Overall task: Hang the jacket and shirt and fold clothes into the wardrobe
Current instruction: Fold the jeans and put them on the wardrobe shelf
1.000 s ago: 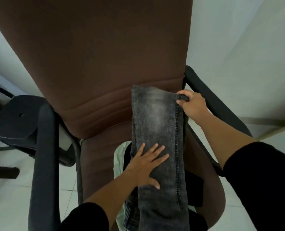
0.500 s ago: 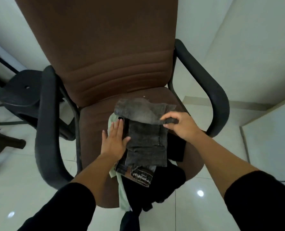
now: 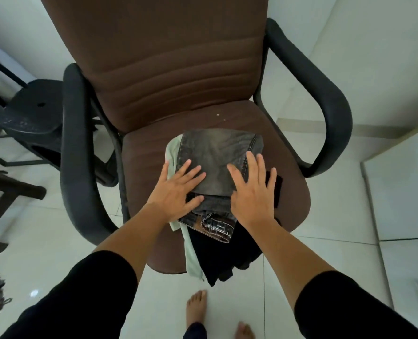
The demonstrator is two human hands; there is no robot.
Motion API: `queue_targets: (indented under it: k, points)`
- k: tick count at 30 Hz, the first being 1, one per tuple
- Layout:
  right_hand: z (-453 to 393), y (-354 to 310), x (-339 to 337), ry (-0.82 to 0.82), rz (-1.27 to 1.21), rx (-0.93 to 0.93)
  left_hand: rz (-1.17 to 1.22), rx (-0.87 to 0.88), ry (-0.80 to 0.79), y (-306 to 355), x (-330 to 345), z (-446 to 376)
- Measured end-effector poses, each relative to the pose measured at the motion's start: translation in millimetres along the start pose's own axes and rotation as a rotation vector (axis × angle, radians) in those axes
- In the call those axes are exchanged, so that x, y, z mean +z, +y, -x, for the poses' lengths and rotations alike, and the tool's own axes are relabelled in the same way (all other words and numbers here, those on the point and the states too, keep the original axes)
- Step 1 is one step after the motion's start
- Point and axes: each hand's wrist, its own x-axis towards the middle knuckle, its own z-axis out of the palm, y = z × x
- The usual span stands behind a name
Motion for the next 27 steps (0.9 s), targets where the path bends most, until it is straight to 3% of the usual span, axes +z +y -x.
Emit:
queue_targets:
  k: [3, 5, 7, 9, 12, 19, 22, 27]
  points:
    - [8.4, -6.5, 18.3, -0.3, 0.058, -0.122, 0.052, -0.015, -0.128, 1.0, 20.8, 7.3]
    - [11.7, -9.0, 25.6, -0.52, 0.04, -0.067, 0.126, -0.021, -0.199, 3.2, 32.2, 9.6]
    - [2.7, -11.6, 25.0, -0.627, 0.004, -0.002, 0.23, -0.035, -0.202, 4.6, 36.3, 5.7]
    - [-19.6, -13.5, 17.9, -0.647, -0.013, 0.039, 0.338, -0.103, -0.188, 7.0, 34.0, -2.0]
    - [-64.1, -13.7, 1.2, -0.628, 0.03, 0.048, 0.548, -0.349, -0.157, 13.1, 21.6, -17.1]
    - [-139.7, -1.5, -2.7, -0.477, 0.021, 0.013, 0.543, -0.765, -0.151, 23.3, 12.4, -25.3]
    - [-174.8, 7.8, -1.3, -0.646, -0.039, 0.068, 0.67, -1.022, -0.165, 38.2, 20.5, -24.6]
    - [-205.7, 20.7, 6.1, -0.873, -0.049, 0.082, 0.793, -1.12, -0.184, 41.2, 23.5, -36.9]
